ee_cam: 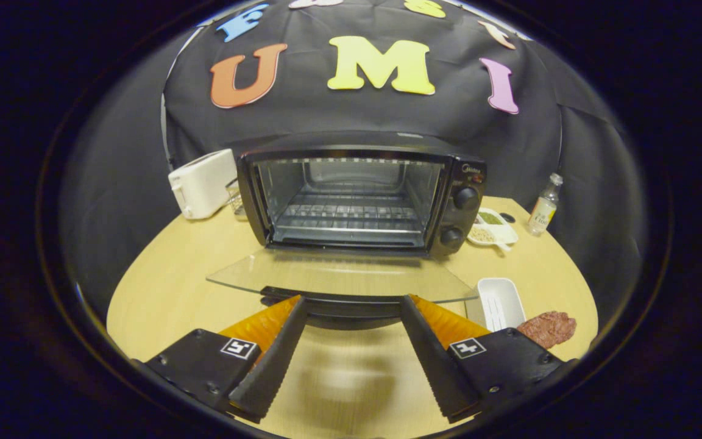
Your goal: Open the toaster oven, put the food inside, and close the toaster oven door.
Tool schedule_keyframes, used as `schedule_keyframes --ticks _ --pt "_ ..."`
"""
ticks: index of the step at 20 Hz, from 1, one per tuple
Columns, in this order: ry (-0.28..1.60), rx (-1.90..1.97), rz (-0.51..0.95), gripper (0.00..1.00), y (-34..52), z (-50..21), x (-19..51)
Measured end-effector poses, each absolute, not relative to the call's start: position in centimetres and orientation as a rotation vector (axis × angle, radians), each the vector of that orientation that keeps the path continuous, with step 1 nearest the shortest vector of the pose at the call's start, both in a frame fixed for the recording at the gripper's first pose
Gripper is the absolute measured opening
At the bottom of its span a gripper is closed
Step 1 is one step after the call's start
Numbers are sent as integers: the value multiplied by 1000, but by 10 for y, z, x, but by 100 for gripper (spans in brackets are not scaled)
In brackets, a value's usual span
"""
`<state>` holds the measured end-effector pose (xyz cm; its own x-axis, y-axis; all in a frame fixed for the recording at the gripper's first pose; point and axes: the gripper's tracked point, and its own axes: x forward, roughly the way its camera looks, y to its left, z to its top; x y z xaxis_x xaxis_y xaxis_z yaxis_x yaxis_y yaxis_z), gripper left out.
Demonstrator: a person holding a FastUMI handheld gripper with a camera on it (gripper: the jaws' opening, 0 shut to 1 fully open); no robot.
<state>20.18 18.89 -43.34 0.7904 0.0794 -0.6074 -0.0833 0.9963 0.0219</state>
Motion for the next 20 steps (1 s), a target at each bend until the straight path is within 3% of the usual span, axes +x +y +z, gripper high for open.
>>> schedule_keyframes --ticks 20 --pt "859 26 95 99 186 -508 182"
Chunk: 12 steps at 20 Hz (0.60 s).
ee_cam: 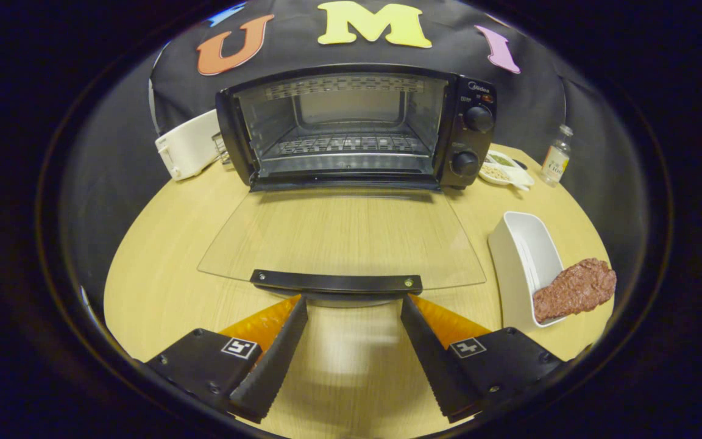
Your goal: Open the toaster oven, put the food inside, and close the toaster oven door.
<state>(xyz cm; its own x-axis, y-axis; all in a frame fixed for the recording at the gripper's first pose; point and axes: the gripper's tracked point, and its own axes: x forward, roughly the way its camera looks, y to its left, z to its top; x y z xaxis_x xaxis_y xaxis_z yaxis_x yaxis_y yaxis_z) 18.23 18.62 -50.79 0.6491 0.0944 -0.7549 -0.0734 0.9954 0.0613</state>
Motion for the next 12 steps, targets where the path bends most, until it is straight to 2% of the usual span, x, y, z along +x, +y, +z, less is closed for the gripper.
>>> schedule_keyframes --ticks 12 --pt "797 34 179 99 172 -477 178"
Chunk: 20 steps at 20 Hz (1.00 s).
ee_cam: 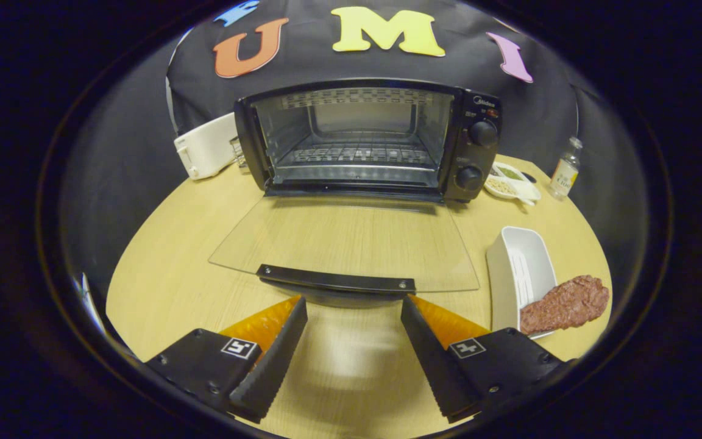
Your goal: Open the toaster oven, put the food inside, and close the toaster oven door.
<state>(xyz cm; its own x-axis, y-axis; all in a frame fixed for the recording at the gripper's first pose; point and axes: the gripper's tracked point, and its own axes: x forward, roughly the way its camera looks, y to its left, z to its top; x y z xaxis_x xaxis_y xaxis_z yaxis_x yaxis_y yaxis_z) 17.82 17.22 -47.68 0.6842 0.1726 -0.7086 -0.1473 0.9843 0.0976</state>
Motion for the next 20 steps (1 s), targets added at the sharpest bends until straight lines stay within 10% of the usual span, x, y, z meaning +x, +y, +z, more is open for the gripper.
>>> schedule_keyframes --ticks 20 --pt "832 146 227 90 -83 -435 188"
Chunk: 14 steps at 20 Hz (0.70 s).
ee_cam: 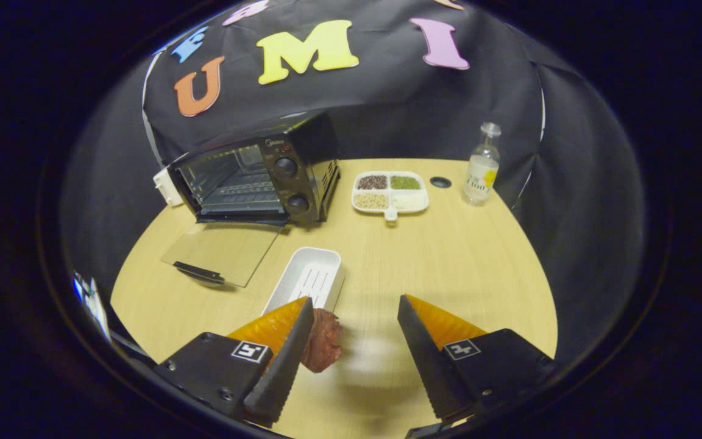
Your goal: Open the toaster oven, put the food inside, and close the toaster oven door.
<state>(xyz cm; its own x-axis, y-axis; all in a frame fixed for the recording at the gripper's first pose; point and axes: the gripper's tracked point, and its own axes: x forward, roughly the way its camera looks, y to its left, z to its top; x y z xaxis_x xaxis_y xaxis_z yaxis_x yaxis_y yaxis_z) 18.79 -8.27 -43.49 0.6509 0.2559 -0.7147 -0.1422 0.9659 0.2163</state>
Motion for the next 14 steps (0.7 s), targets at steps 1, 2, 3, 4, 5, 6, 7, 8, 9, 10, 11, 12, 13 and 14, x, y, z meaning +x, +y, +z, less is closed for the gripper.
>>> schedule_keyframes --ticks 1,2,3,4,5,6,7,8,9,10,11,12,13,14 --pt "867 194 261 87 -78 -442 185" --pt "897 242 291 82 -73 -447 184" --pt "925 279 328 76 -66 -452 180" --pt "949 310 361 71 -61 -455 179" --pt "971 340 391 65 -56 -456 177" --pt "991 375 415 60 -52 -458 177" --pt "1010 410 435 55 -49 -457 175" --pt "1028 445 443 47 -48 -457 176" --pt "1047 481 443 39 -47 -459 177" --pt "1064 519 451 31 -46 -458 177" --pt "1074 564 471 29 -44 -455 176" --pt "1085 613 483 25 -43 -453 177" --pt "1094 647 476 21 -45 -453 177" --pt "1104 665 470 17 -46 -453 177"
